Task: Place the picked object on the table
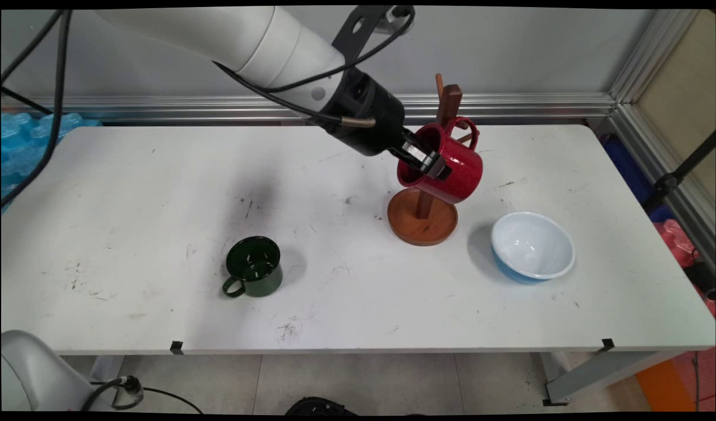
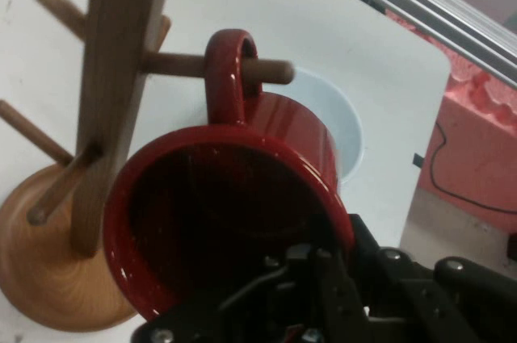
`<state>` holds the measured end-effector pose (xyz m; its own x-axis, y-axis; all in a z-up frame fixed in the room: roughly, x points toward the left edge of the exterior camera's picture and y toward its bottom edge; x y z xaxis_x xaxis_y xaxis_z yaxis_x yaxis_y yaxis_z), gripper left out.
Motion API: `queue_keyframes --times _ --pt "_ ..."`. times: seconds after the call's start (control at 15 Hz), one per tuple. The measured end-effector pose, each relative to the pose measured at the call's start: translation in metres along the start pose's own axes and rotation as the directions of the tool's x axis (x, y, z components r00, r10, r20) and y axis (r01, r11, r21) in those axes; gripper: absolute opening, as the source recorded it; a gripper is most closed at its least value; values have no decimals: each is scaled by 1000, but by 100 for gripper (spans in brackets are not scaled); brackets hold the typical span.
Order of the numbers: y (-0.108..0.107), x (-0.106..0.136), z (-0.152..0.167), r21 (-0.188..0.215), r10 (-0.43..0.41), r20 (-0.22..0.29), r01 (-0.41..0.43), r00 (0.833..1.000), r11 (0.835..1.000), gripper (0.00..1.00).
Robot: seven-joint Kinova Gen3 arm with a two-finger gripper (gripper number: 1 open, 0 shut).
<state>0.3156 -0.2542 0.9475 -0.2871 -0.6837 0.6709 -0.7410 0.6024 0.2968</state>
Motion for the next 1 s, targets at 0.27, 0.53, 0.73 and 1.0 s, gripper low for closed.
queue_keyframes --times 0.27,0.53,0.73,1.0 --pt "5 5 -6 -14 11 -12 -11 1000 1000 0" --pt "14 9 -14 -36 20 -20 -21 1000 999 0" --pt "21 9 -20 -54 26 -21 -27 999 998 0" --pt "31 5 -32 -80 39 -16 -40 999 996 0"
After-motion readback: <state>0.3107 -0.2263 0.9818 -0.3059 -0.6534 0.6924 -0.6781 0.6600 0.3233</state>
